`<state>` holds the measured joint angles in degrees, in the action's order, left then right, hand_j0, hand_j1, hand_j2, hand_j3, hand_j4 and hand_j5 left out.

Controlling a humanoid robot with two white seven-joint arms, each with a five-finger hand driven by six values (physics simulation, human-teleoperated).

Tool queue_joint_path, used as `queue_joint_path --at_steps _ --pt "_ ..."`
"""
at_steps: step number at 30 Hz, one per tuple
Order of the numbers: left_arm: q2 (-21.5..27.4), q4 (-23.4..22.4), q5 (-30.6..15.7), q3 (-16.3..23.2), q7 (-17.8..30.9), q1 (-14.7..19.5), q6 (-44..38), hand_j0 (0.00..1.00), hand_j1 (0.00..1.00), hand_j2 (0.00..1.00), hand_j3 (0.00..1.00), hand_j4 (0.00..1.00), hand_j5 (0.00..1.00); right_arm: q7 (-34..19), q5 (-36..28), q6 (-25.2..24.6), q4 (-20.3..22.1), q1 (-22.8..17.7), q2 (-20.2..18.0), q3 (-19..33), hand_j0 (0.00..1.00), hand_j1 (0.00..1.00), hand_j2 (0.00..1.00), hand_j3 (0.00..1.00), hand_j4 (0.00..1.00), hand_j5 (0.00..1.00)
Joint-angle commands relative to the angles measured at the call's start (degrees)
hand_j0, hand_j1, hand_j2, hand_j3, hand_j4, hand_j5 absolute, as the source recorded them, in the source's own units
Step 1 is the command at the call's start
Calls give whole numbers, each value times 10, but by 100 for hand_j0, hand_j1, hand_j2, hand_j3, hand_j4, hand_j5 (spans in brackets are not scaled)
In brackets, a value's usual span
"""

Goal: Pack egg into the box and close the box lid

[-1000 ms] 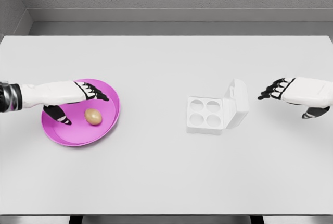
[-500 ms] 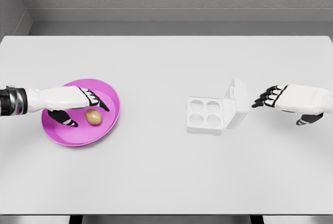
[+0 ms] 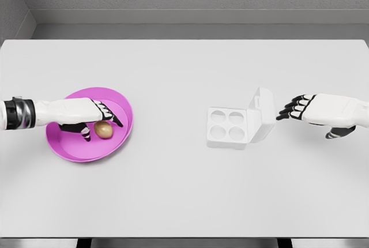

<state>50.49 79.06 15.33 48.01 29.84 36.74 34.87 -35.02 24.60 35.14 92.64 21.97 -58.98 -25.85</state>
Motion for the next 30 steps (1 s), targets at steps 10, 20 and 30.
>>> queue_joint_path --at_steps 10,20,30 --pt "7 6 1 0 -1 10 1 85 85 85 85 85 85 0 -3 -1 1 0 -1 0 100 100 100 100 100 100" --pt "9 22 2 1 1 8 1 72 72 72 72 72 72 0 -3 -1 1 0 -1 0 100 100 100 100 100 100" --pt "8 22 4 5 2 6 1 72 72 72 72 72 72 0 -3 -1 2 0 -1 0 100 100 100 100 100 100"
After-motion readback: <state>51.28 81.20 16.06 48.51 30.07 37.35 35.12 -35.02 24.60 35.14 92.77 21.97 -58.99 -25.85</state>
